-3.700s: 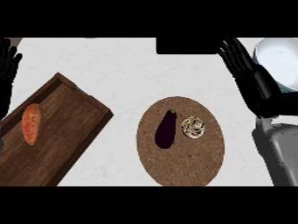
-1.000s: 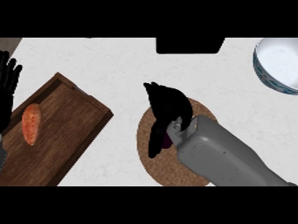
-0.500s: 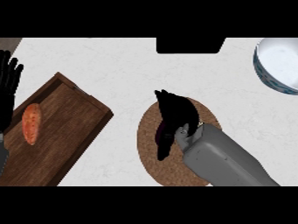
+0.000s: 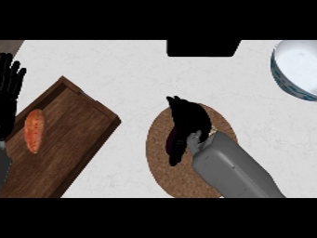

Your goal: Pick the eggplant from the placemat and place it in the bowl

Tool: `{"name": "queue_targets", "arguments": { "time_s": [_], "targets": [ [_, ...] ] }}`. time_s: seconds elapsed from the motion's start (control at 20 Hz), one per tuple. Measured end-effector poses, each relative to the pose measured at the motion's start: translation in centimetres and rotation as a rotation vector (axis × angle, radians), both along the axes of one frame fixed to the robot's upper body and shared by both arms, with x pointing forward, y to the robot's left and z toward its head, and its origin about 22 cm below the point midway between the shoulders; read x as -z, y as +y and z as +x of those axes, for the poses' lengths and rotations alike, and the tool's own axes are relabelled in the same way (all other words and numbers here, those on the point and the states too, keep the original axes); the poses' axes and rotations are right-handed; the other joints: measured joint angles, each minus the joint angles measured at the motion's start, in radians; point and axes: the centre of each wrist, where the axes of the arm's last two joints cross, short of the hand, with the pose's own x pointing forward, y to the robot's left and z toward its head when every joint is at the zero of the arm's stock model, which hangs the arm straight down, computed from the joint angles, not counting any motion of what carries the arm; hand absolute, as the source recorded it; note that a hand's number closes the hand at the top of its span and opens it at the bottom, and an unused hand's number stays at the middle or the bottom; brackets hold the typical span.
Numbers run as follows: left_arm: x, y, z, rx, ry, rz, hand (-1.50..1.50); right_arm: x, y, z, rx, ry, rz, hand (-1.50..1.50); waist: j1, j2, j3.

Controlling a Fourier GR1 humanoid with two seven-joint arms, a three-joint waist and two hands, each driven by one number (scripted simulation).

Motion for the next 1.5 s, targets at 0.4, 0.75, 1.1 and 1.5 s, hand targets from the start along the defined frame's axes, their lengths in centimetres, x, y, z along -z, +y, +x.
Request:
{"name": "queue_targets", "arguments": {
  "time_s": [0.4, 0.75, 1.1, 1.5],
  "targets": [
    [-0.3, -0.1, -0.3, 0.006, -0.001, 0.002, 0.0, 2.9, -0.4, 0.1, 0.002, 0.04, -0.046, -1.5, 0.001, 0.0, 0.0],
    [-0.5, 0.3, -0.3, 0.007, 0.001, -0.003, 0.0, 4.8, -0.2, 0.6, 0.02, 0.07, -0.068, -1.5, 0.002, 0.001, 0.0],
    [-0.5, 0.3, 0.0, 0.003, -0.004, -0.005, 0.0, 6.8, -0.5, 1.4, 0.066, 0.107, -0.093, -1.5, 0.004, 0.001, 0.0],
    [-0.1, -0.2, 0.0, -0.001, -0.002, -0.002, 0.0, 7.6, -1.7, 1.5, 0.037, 0.033, -0.096, 1.5, 0.001, -0.007, -0.002]
  ]
}}
